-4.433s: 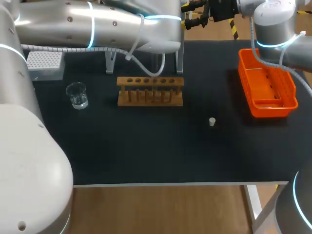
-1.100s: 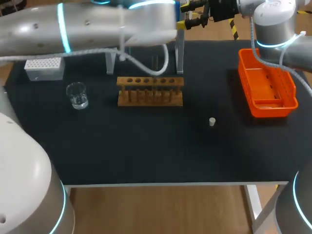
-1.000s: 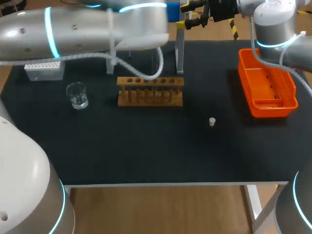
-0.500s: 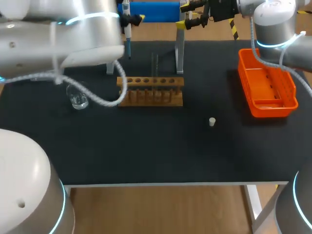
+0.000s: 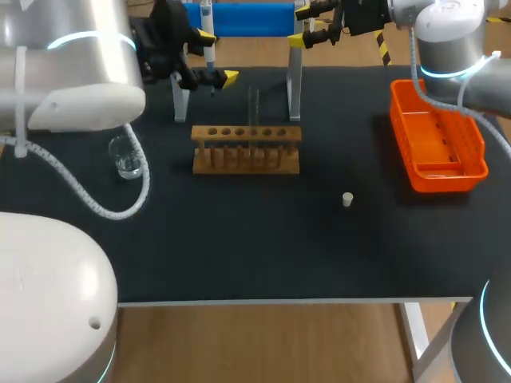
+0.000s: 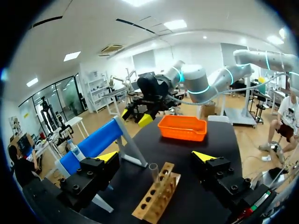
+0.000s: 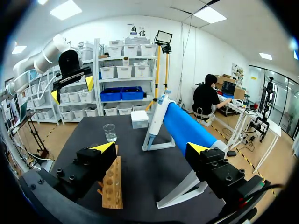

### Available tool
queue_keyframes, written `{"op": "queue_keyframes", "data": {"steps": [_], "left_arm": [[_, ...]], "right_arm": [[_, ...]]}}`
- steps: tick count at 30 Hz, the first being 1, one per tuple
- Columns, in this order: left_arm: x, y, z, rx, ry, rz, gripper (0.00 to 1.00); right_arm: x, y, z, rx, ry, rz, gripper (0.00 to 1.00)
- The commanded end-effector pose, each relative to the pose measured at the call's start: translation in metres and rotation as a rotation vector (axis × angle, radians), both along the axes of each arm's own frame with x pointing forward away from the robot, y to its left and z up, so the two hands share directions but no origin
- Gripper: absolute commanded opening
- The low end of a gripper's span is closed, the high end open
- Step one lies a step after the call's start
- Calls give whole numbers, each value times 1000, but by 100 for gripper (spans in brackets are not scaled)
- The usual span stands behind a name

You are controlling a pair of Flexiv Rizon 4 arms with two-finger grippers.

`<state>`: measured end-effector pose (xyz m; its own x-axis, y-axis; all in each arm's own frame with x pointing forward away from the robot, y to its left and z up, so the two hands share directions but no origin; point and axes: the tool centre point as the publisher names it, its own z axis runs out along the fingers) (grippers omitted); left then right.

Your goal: Invert the test tube, pick up the pipette, mount the tip to pipette, aspirate from beaker and dispense into the tube, eject the tip, return the pipette, and cap with the stopper.

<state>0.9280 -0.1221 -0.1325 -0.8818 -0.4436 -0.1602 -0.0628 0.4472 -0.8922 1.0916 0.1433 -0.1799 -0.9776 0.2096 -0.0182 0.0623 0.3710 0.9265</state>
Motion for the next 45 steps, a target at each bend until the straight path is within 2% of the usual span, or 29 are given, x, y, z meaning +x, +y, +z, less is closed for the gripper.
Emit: {"op": "queue_keyframes", "data": {"steps": [1,12,18,28,39,45], "left_arm": [[2,3,-9,-85,5,-117,100],[18,3,-33,-88,16,-165,100],[25,0,-44,-81,54,-233,100],[27,-9,-57,-63,84,-307,100],[27,-12,-72,-59,93,-284,100],[31,-20,-82,-28,64,-217,100]], "right_arm": [[1,-1,1,-2,1,3,100],[1,-1,1,-2,1,3,100],[1,-1,1,-2,1,3,100],[1,-1,1,-2,1,3,100],[1,-1,1,-2,1,3,100],[1,-1,1,-2,1,3,100]]}}
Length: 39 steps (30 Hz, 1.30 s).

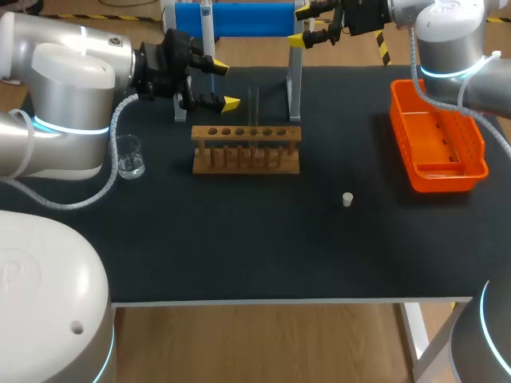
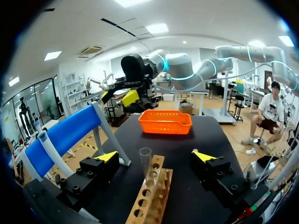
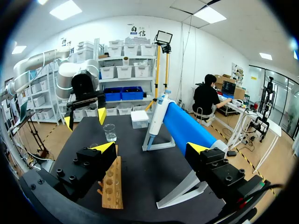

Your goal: Invert the test tube, pick up the pipette, mount the tip to pipette, aspirate from beaker and dispense into the tube, eject the tip, return the pipette, and cap with the stopper.

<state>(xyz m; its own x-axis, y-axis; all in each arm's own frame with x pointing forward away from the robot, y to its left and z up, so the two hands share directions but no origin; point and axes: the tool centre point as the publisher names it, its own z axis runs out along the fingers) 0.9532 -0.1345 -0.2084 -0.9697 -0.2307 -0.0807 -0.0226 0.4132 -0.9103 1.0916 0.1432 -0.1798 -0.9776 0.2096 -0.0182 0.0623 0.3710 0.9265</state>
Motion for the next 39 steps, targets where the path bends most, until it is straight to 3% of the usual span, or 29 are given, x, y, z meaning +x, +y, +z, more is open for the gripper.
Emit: {"op": "queue_keyframes", "data": {"steps": [1,9,22,28,39], "left_arm": [[7,-10,-9,24,-6,29,100],[13,-23,-25,40,-10,99,100],[17,-37,-33,75,12,35,100],[18,-50,-48,103,34,9,100],[27,-59,-57,103,43,6,100]], "right_arm": [[1,-1,1,-2,2,3,100],[1,-1,1,-2,2,3,100],[1,-1,1,-2,2,3,100],[1,-1,1,-2,2,3,100],[1,-1,1,-2,2,3,100]]}}
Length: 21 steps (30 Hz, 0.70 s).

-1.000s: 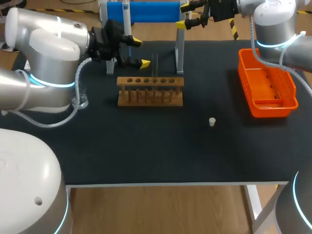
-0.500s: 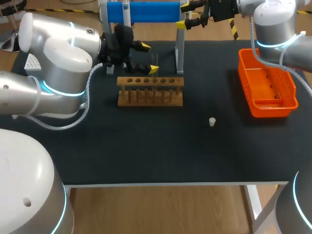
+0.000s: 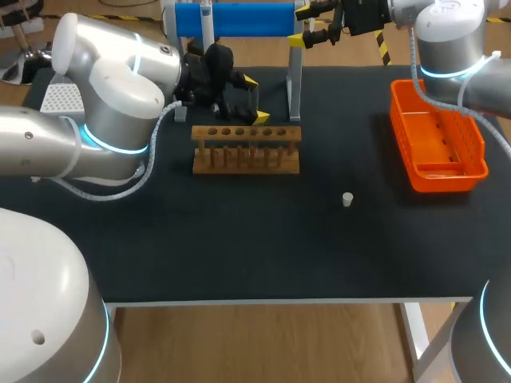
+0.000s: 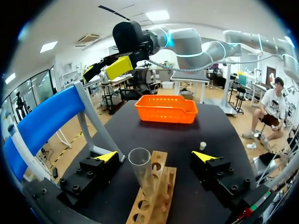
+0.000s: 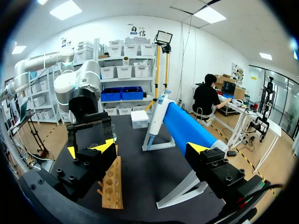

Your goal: Invert the test tube, pick up the pipette, mount the tip to pipette, aspirate from beaker and dispense into the tube, eject the tip, return the pipette, and cap with the stopper.

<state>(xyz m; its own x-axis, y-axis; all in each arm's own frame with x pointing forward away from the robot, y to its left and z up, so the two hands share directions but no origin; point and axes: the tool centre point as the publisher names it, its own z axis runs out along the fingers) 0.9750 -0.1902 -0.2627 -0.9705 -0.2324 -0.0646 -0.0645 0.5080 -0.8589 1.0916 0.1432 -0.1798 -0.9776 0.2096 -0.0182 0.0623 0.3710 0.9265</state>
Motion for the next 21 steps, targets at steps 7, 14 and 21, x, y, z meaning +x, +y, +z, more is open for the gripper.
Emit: {"op": "queue_keyframes", "data": {"steps": [7,14,21], "left_arm": [[6,-9,-13,7,8,-10,100],[10,-12,-19,16,13,-23,100],[14,-14,-24,38,13,-52,100]], "right_arm": [[1,-1,1,-2,2,3,100],[1,-1,1,-2,2,3,100],[1,-1,1,-2,2,3,100]]}}
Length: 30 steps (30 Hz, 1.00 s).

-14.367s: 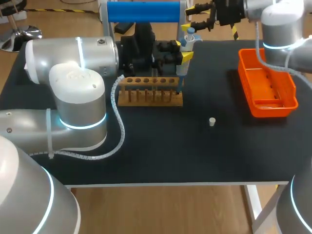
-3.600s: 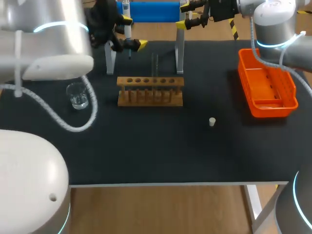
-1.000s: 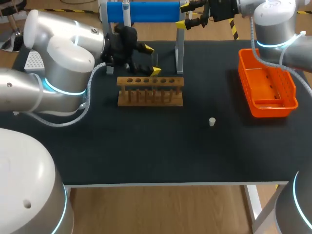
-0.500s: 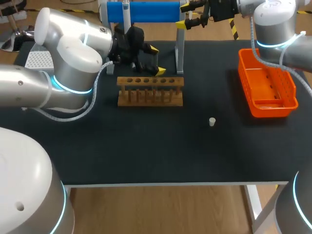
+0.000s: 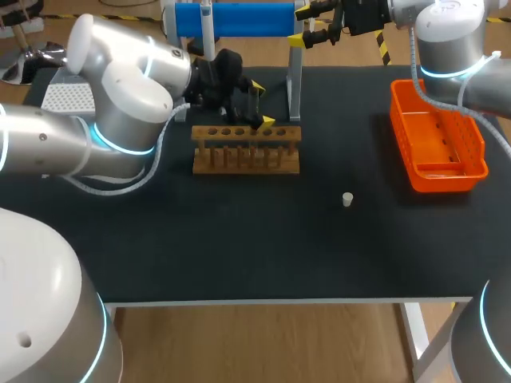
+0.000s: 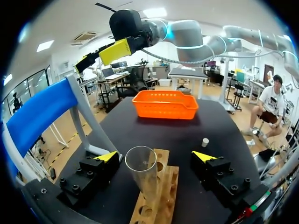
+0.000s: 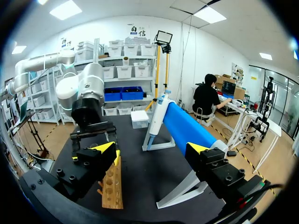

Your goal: Invert the test tube, pick up the pipette, mount the tip to pipette, aspirate from beaker and dispense into the tube, eject the tip, return the pipette, and cap with the stopper.

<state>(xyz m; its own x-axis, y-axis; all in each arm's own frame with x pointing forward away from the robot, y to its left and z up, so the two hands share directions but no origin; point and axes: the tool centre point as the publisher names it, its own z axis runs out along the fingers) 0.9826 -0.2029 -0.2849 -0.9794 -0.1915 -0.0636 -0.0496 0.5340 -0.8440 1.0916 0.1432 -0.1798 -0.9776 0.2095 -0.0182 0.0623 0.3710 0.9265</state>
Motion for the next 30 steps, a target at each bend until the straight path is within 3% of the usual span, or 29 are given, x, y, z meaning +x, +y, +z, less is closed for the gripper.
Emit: {"op": "queue_keyframes", "data": {"steps": [1,30], "left_arm": [[7,-2,-2,11,5,-13,100],[11,3,-8,28,-4,3,100]], "right_arm": [[1,-1,1,-2,1,3,100],[1,-1,1,-2,1,3,100]]}}
